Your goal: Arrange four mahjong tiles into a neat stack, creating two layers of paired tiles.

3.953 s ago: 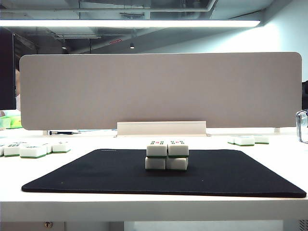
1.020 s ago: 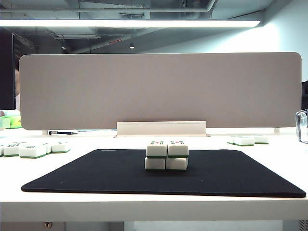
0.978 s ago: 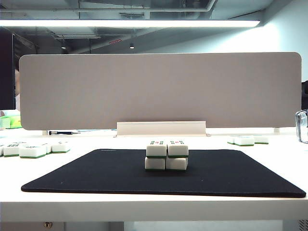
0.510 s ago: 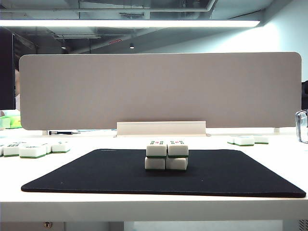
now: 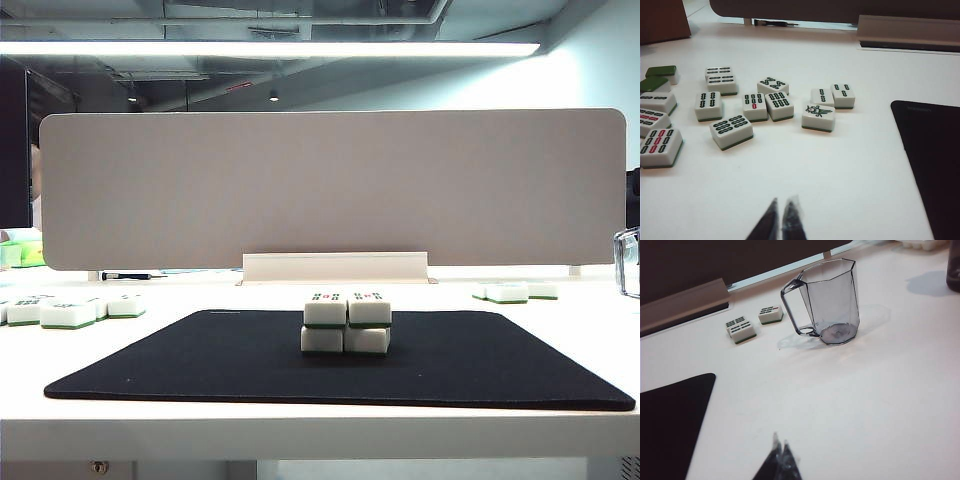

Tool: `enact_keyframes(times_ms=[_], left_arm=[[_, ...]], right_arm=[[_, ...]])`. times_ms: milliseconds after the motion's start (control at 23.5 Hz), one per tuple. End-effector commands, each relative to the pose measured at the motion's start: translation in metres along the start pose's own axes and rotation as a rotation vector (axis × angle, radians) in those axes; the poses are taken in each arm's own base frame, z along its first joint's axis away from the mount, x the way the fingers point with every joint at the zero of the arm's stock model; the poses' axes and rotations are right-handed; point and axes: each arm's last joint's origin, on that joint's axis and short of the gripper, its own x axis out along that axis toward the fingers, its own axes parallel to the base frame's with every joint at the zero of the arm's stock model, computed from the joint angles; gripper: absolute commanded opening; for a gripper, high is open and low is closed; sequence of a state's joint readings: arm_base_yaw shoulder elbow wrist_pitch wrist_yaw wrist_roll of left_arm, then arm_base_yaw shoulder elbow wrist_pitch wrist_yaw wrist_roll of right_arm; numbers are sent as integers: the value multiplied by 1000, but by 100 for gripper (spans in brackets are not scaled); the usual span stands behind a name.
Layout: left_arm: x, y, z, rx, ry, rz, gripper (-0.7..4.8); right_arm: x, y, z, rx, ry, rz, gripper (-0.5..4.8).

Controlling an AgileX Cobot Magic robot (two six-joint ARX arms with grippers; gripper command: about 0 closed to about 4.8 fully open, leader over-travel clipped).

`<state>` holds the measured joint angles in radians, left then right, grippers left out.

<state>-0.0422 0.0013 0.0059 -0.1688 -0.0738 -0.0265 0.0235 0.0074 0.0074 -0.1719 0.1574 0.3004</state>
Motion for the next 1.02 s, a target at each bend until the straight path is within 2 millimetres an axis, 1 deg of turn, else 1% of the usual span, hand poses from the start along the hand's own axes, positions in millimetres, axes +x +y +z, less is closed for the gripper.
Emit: enact_keyframes(times_ms=[43,170,1020], left_arm=[[0,0,-1,3,11,-7,18],[0,0,-1,3,11,-7,18],[0,0,-1,3,11,-7,18]], right_arm=[[0,0,0,-92,-10,3,-1],[0,0,0,-118,-10,4,-1],[0,0,0,-117,-11,4,-1]])
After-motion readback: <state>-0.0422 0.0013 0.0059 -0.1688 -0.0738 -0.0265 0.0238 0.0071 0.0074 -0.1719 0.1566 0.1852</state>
